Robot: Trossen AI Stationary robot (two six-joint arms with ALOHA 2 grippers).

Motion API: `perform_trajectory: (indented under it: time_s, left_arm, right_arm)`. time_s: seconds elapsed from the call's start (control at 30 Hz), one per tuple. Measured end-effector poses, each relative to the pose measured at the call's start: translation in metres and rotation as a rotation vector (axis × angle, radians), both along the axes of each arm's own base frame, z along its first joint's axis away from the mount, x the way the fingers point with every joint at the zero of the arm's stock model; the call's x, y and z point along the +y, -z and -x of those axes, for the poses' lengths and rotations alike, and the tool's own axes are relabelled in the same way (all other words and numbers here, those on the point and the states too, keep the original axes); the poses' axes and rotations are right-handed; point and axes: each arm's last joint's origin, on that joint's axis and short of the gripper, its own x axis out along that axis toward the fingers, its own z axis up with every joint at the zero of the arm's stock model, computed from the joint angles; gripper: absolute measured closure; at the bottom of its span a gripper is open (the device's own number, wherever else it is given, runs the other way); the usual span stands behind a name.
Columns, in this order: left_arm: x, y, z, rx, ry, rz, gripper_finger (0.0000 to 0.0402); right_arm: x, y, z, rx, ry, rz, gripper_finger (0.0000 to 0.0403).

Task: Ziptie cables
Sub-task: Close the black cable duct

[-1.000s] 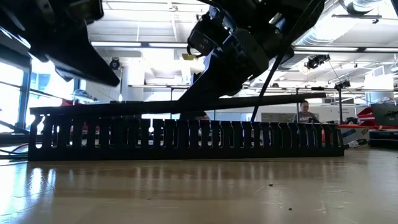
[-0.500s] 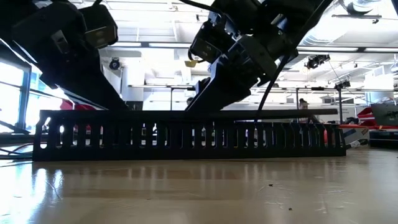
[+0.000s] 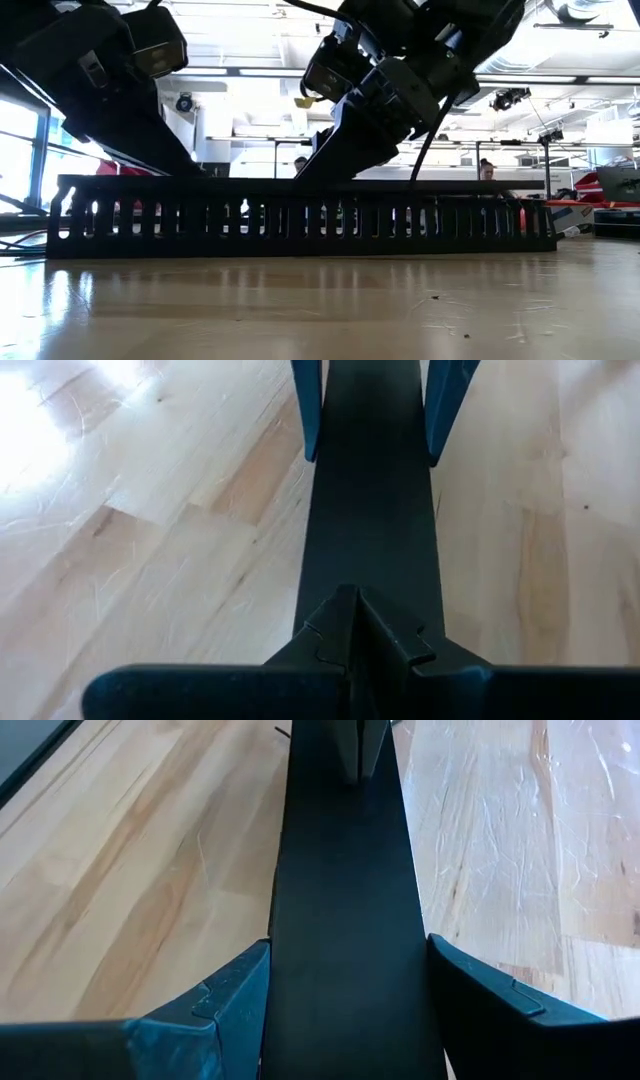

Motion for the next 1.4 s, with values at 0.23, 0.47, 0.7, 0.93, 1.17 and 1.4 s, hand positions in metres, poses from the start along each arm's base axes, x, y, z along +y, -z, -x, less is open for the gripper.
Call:
perform_trajectory:
  time_s: [0.23, 0.47, 0.7, 0.93, 1.17, 1.4]
  left_arm:
    - [0.005, -0.021, -0.009, -0.118, 0.068, -0.006, 0.0401]
    - [0.014, -0.005, -0.028, -0.111, 0.13, 0.043, 0.0402]
    - [0.016, 0.005, -0.032, -0.087, 0.108, 0.066, 0.0401]
    - [0.016, 0.003, -0.031, -0.087, 0.114, 0.07, 0.0402]
    - [0.016, 0.003, -0.032, -0.087, 0.116, 0.064, 0.0401]
    - [0.016, 0.003, -0.031, -0.087, 0.115, 0.057, 0.0402]
  right_arm:
    - [0.0, 0.0, -0.001, -0.016, 0.001, 0.01, 0.0188]
    - [0.0, 0.0, -0.002, -0.024, 0.001, 0.009, 0.0188]
    - [0.0, 0.0, -0.002, -0.023, 0.001, 0.007, 0.0188]
    - [0.001, -0.004, -0.004, 0.001, 0.002, -0.001, 0.0188]
    - [0.002, -0.008, -0.006, 0.038, 0.017, -0.038, 0.0188]
    - [0.008, -0.008, -0.005, 0.046, 0.044, -0.057, 0.0188]
